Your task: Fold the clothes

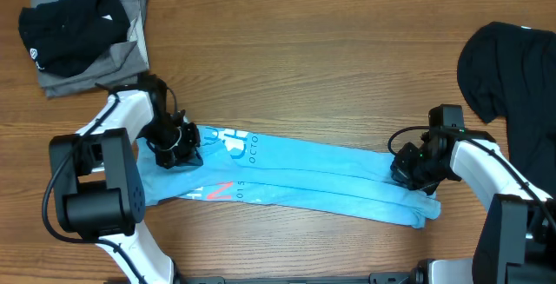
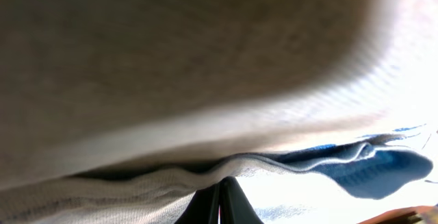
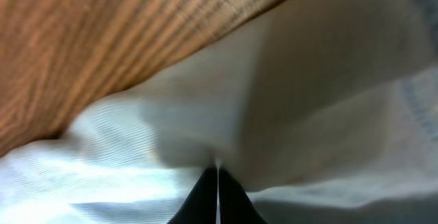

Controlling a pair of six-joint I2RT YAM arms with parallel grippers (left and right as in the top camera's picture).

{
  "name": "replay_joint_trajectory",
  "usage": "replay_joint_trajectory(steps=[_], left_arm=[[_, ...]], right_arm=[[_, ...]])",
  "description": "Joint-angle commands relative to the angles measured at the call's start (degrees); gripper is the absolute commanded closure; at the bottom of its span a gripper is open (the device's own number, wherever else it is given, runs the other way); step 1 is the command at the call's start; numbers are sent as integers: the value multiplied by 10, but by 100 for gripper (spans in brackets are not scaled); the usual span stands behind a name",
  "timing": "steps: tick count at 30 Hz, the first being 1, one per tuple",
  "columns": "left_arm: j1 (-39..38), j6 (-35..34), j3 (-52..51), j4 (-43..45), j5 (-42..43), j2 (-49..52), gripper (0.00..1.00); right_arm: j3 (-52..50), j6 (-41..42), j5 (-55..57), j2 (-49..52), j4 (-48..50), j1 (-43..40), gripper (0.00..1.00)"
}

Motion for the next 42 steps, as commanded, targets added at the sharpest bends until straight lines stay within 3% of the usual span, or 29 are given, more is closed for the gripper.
replay_joint_trajectory(steps=[1, 13, 24, 29, 33, 39, 42], left_arm=[[40, -12, -9, 14, -120, 34, 96], [134, -12, -9, -2, -120, 34, 96], [151, -31, -9, -8, -120, 34, 96], [168, -32, -7, -9, -120, 28, 96], [184, -31, -6, -16, -120, 17, 96], [190, -29, -6, -16, -119, -32, 96], [190, -29, 0, -27, -120, -64, 95]], right_arm=[[-14, 1, -5, 1, 8, 3, 93], [-14, 0, -26, 1, 49, 8, 89], [-12, 1, -38, 1, 108, 78, 82], [9, 0, -20, 1, 77, 71, 83], [33, -4, -10, 1, 42, 54, 95], [90, -48, -16, 1, -26, 47, 94], [121, -61, -16, 1, -64, 47, 88]])
